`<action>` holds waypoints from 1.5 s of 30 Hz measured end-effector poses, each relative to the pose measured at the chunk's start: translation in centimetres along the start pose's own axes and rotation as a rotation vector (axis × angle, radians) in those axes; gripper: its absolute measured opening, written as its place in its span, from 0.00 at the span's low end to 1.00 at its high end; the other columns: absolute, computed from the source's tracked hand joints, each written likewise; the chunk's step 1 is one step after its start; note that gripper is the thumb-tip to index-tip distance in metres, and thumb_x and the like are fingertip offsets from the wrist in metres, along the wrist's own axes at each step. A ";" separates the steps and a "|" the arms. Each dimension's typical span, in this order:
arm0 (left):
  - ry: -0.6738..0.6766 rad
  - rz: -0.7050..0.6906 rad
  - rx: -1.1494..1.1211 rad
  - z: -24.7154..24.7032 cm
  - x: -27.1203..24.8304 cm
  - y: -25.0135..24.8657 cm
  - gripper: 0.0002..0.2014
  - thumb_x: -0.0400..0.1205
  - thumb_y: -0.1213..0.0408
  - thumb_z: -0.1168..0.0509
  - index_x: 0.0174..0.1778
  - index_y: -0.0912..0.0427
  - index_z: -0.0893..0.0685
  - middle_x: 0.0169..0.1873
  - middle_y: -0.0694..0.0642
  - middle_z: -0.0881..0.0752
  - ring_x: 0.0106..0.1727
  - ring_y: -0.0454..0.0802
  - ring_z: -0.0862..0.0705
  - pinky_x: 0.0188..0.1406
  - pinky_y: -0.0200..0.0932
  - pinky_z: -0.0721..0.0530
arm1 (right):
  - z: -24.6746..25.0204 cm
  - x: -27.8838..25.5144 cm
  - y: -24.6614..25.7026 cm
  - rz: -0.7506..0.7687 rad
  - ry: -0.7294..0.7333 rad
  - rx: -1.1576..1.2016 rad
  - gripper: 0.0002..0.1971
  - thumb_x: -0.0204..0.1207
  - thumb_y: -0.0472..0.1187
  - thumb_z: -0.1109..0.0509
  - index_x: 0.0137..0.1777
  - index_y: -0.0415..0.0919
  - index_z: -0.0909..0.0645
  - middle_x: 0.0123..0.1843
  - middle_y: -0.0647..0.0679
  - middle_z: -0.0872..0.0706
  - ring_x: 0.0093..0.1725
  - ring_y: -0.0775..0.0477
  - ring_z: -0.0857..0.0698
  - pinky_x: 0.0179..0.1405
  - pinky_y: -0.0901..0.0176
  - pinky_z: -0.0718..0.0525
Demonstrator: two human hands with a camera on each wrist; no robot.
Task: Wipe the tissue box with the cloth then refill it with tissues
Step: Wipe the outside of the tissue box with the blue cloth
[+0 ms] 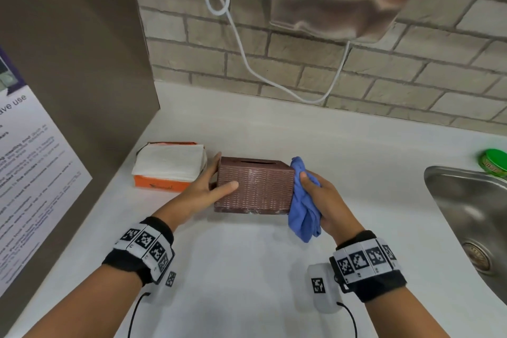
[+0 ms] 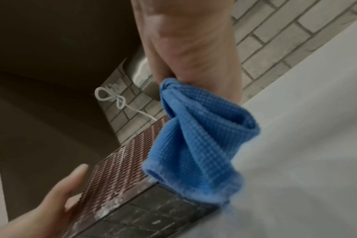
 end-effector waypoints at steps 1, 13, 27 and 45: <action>0.029 -0.021 0.051 -0.1 -0.1 0.2 0.61 0.63 0.36 0.22 0.84 0.34 0.58 0.84 0.43 0.42 0.81 0.43 0.35 0.82 0.50 0.34 | 0.0 0.0 0.0 0.004 0.013 -0.013 0.17 0.82 0.49 0.37 0.61 0.38 0.16 0.58 0.33 0.12 0.58 0.34 0.13 0.64 0.38 0.17; -0.013 -0.304 0.411 0.2 -0.8 0.9 0.65 0.64 0.59 0.15 0.83 0.38 0.59 0.79 0.47 0.37 0.76 0.39 0.29 0.76 0.42 0.26 | -0.7 -0.3 0.8 0.011 -0.018 -0.130 0.14 0.82 0.52 0.37 0.53 0.44 0.14 0.53 0.38 0.10 0.55 0.37 0.12 0.62 0.40 0.15; -0.156 -0.466 0.455 0.1 -1.7 -0.9 0.42 0.60 0.64 0.18 0.69 0.48 0.30 0.61 0.45 0.20 0.64 0.41 0.19 0.61 0.43 0.17 | -7.6 -2.1 3.6 0.677 -0.025 -0.904 0.20 0.84 0.51 0.48 0.70 0.56 0.22 0.75 0.52 0.23 0.80 0.43 0.35 0.79 0.44 0.41; -0.171 -0.315 0.267 1.0 1.1 0.8 0.54 0.57 0.59 0.14 0.78 0.53 0.34 0.70 0.47 0.23 0.73 0.41 0.23 0.74 0.40 0.24 | -5.8 -0.2 3.5 0.553 -0.142 -0.859 0.20 0.81 0.37 0.38 0.73 0.48 0.23 0.65 0.67 0.26 0.69 0.72 0.32 0.70 0.73 0.39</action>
Point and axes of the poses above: each hand's wrist, its own x-axis towards the middle knuckle, its own z-axis out of the back of the hand, y = z × x, the point moved 4 cm from there along x, towards the middle knuckle
